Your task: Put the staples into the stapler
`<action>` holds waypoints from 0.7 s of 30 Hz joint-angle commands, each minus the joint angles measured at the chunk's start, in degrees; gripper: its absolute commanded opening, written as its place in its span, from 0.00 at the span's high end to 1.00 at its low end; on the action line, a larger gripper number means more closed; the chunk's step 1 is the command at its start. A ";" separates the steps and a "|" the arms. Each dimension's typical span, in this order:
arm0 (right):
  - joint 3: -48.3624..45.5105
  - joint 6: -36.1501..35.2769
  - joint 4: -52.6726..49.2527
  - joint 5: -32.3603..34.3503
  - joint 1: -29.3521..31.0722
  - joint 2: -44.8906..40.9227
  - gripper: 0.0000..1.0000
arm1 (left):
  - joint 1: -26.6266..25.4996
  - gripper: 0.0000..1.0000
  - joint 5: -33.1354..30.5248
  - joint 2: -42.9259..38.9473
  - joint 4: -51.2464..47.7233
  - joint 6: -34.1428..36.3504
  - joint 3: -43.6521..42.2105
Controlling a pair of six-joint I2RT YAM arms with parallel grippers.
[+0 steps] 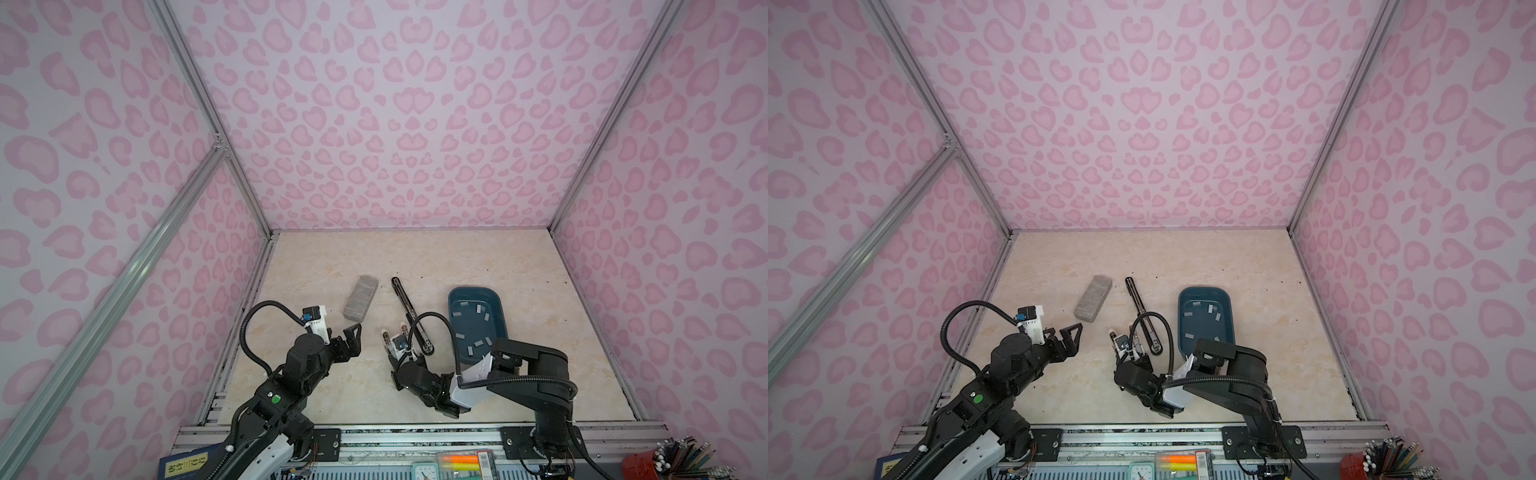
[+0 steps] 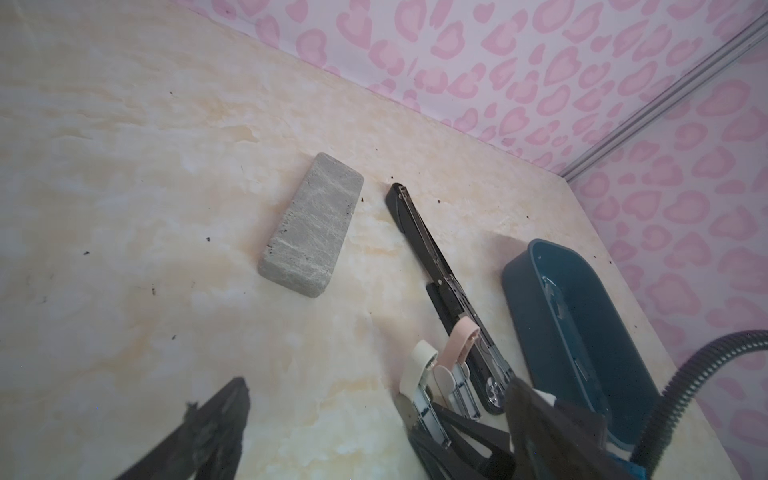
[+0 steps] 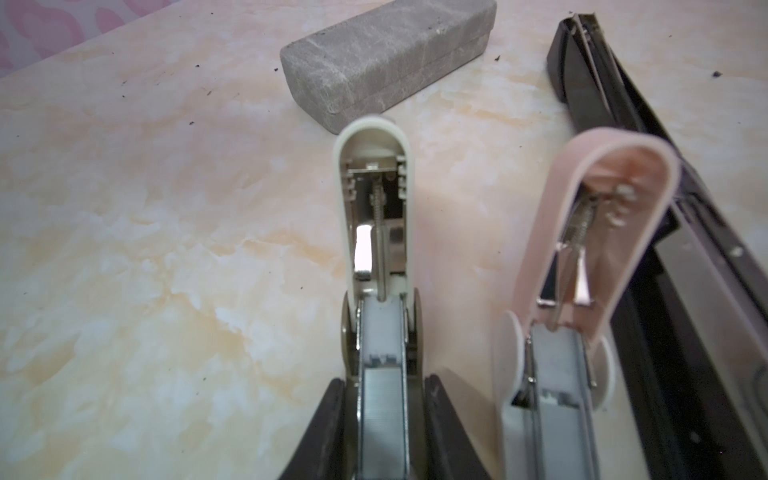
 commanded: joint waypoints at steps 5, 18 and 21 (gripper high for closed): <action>-3.50 -0.90 -3.67 -6.60 0.30 0.43 0.84 | 0.18 0.20 6.91 8.56 14.05 -3.03 -4.44; -4.96 -2.22 -0.19 -8.39 0.32 0.36 0.87 | 0.33 0.45 8.66 24.96 28.04 -4.31 -6.51; -4.72 -2.33 -0.23 -8.62 0.30 0.50 0.88 | 0.01 0.47 9.25 27.80 29.93 -4.35 -6.34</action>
